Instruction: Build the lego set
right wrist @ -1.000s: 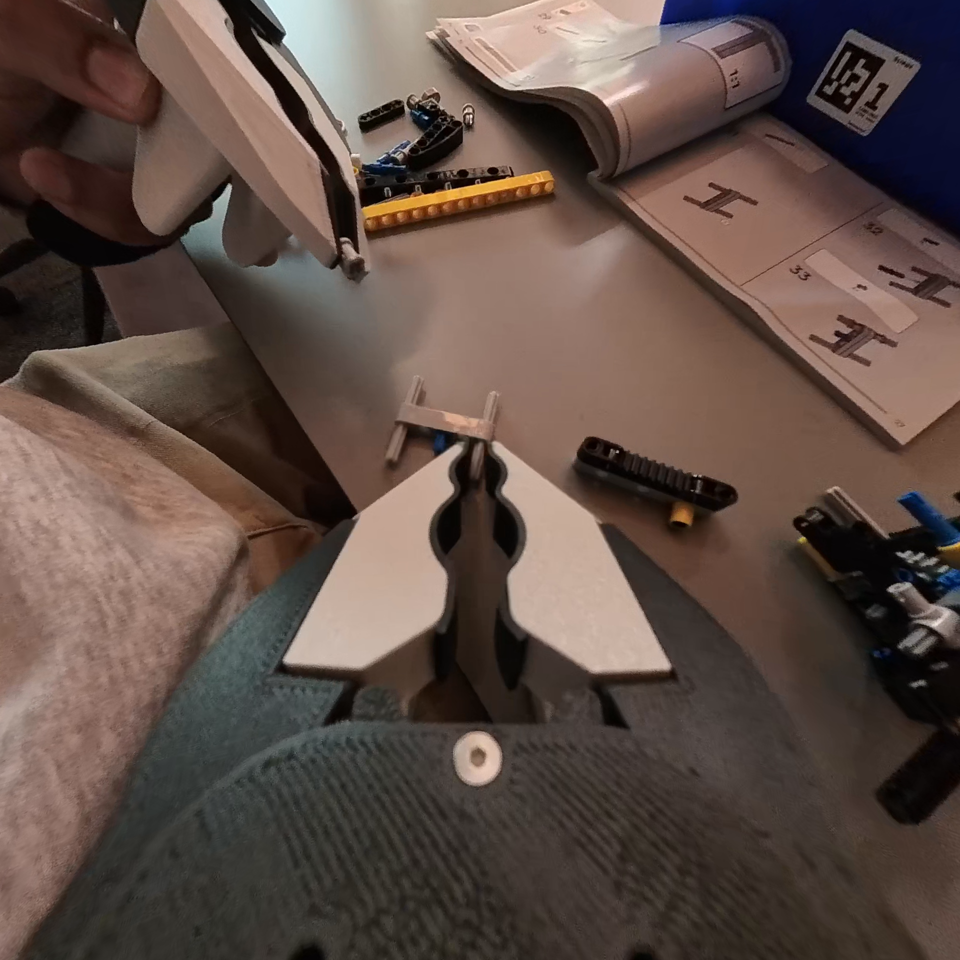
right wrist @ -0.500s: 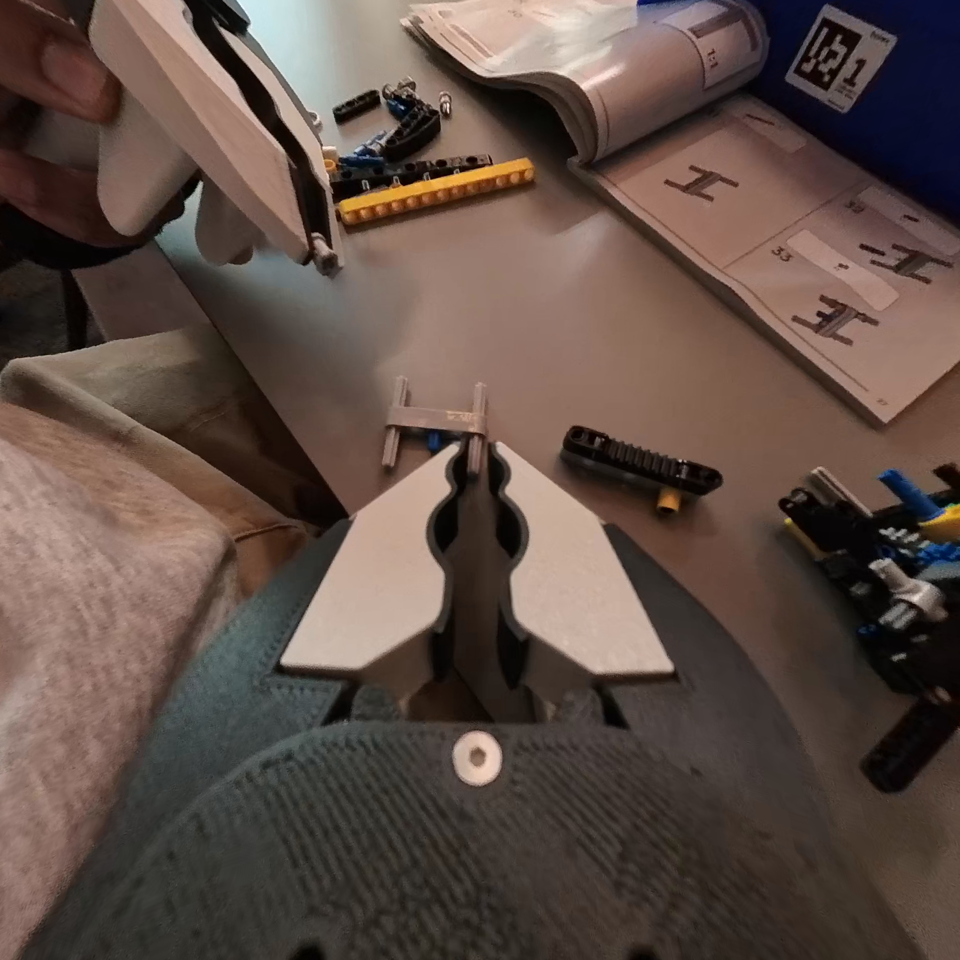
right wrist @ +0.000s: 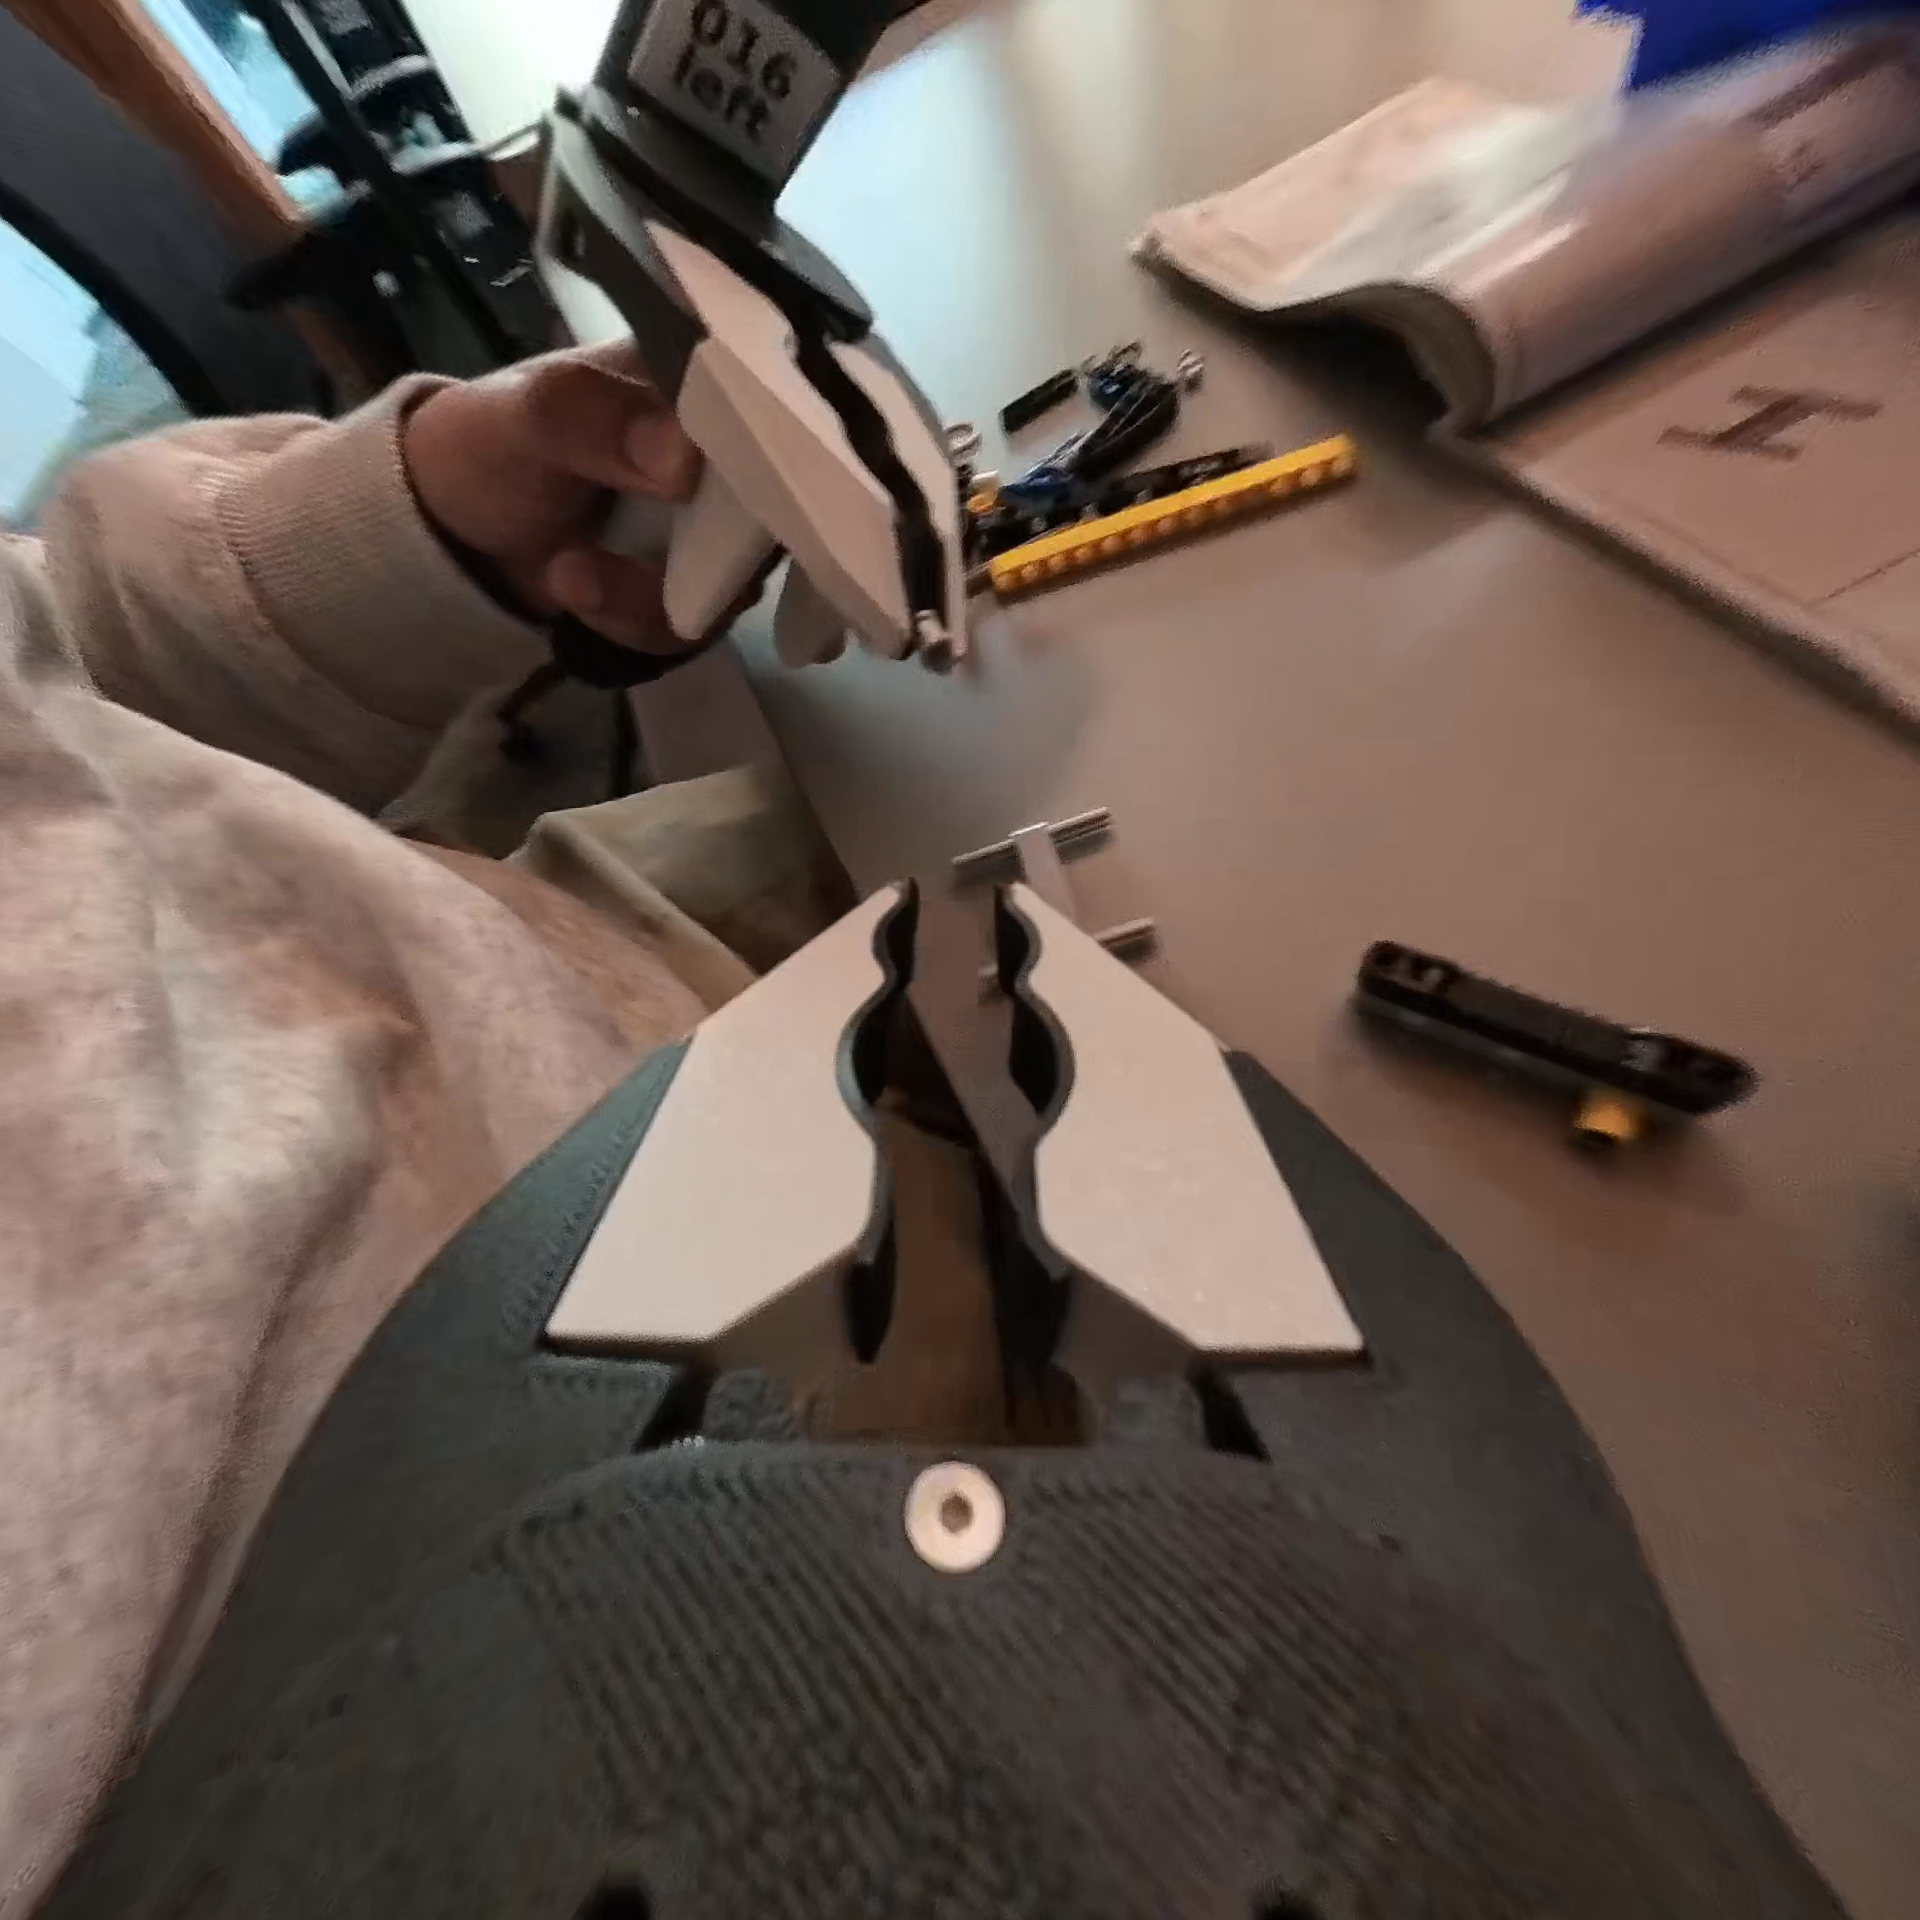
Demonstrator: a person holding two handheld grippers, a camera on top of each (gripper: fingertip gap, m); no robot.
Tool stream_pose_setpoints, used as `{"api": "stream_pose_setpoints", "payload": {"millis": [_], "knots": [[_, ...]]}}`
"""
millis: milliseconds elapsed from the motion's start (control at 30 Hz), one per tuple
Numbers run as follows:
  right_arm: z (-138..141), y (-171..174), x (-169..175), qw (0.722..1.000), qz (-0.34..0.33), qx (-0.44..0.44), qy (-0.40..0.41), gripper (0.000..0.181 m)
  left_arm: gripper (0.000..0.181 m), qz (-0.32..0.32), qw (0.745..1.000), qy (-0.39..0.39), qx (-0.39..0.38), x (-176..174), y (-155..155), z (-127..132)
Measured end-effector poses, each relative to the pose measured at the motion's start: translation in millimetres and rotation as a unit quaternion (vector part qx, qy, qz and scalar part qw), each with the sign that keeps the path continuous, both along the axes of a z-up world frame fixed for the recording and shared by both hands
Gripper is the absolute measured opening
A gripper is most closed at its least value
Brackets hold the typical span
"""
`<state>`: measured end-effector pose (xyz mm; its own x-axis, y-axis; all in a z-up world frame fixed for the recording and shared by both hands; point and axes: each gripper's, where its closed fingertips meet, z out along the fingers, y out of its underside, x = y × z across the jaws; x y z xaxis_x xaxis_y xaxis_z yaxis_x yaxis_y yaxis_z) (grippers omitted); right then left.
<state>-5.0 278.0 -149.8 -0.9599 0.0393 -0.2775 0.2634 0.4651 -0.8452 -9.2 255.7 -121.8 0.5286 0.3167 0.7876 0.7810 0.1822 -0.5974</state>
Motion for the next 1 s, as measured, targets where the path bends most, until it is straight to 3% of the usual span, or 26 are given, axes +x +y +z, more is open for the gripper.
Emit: {"api": "stream_pose_setpoints", "payload": {"millis": [33,100,233,333,633,833,1000], "knots": [[1.2,1.6,-6.7,1.0,-0.009,0.0,0.025,0.016,0.004,0.0,1.0,0.0,0.001,0.2,-0.4,0.2],[-0.3,3.2,-15.1,0.998,-0.017,0.001,0.064,0.021,0.004,-0.002,1.0,0.0,0.002,0.8,-0.3,0.2],[-17.2,-3.7,-13.2,0.998,-0.013,0.048,0.042,0.031,0.004,-0.005,1.0,-0.002,0.004,2.3,0.3,-1.4],[-30.6,-1.9,-18.0,0.992,-0.022,0.098,0.08,0.03,0.004,-0.004,1.0,-0.002,0.004,2.6,-0.3,-1.0],[-15.2,-6.7,19.8,0.998,0.06,0.032,0.003,0.027,0.004,0.002,1.0,-0.002,0.006,1.5,-3.8,-1.2],[-17.7,0.0,-4.6,0.989,0.042,0.053,0.133,0.025,0.004,0.002,1.0,-0.004,0.005,1.5,-5.3,-2.6],[-27.9,0.9,-8.6,0.976,0.08,0.107,0.172,0.024,0.004,-0.003,1.0,-0.005,0.004,2.8,-4.4,-3.8]]}}
